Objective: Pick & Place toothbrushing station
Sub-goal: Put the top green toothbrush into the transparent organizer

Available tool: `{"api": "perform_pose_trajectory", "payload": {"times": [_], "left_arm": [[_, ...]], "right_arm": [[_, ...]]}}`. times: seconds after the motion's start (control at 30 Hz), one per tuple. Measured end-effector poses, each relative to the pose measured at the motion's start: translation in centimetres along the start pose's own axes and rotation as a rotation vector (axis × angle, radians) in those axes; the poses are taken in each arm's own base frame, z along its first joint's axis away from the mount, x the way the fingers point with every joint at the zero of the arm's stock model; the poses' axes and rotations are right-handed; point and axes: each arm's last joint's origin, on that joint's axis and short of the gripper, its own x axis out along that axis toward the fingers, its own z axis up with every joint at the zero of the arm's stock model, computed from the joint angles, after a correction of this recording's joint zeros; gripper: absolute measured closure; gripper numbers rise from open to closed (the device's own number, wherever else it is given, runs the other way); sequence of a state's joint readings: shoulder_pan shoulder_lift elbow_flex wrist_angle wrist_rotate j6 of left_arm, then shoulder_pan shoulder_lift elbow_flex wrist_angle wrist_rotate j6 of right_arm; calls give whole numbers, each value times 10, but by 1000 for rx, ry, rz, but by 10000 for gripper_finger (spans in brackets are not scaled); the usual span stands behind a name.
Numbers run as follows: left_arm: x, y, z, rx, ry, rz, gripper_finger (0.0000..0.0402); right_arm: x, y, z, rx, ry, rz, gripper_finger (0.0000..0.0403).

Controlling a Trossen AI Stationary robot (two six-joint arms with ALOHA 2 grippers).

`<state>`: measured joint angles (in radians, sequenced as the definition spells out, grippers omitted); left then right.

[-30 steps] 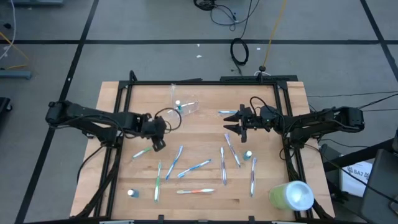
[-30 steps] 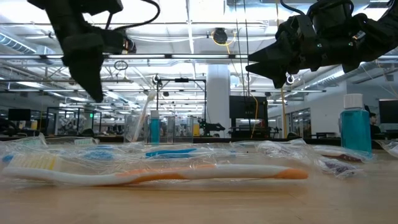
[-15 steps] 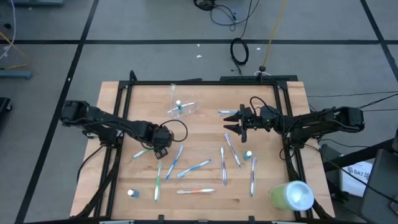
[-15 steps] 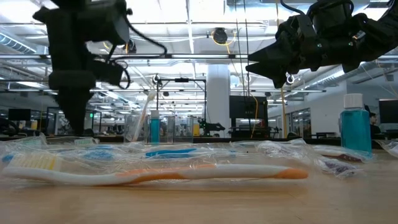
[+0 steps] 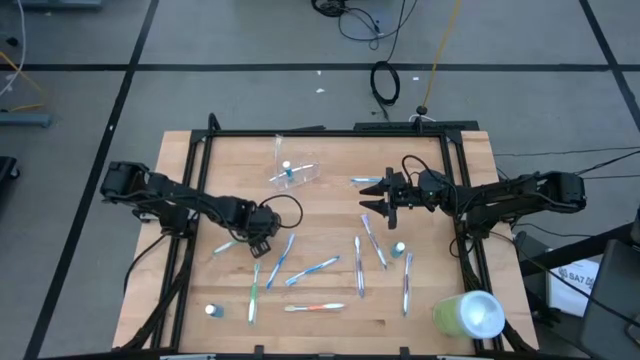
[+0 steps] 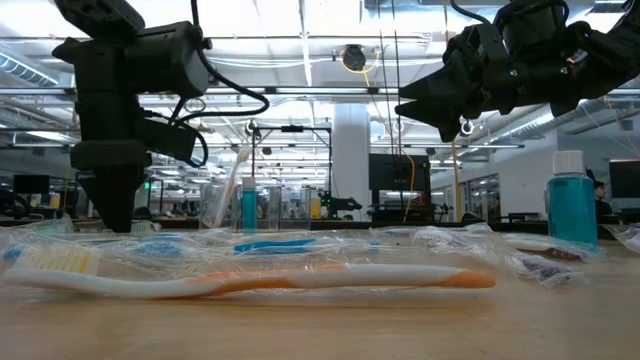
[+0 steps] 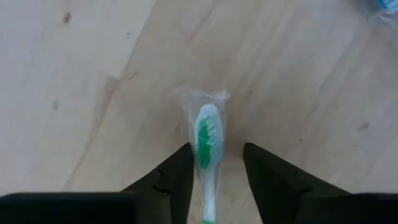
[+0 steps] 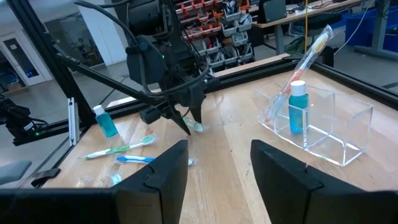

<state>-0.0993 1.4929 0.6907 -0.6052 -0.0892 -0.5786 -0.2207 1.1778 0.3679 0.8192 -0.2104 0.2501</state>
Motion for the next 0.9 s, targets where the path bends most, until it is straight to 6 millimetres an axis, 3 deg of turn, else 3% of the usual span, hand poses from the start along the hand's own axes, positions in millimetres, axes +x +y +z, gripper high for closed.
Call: {"api": "perform_pose_trajectory", "payload": {"times": [0.27,0.43,0.67,0.77,0.9], "left_arm": [[-1,-1,3,-44,-12,-14,369],[-18,-6,15,-60,-117,-39,390],[-72,-11,36,-21,-353,-91,367],[-99,-14,48,-3,-531,-126,377],[-131,-17,63,34,-796,-214,389]], "right_arm": [[0,0,0,0,0,-1,234],[0,0,0,0,-1,-3,234],[1,2,5,9,-59,14,234],[3,6,4,19,-71,37,234],[16,16,6,-91,-85,47,234]]}}
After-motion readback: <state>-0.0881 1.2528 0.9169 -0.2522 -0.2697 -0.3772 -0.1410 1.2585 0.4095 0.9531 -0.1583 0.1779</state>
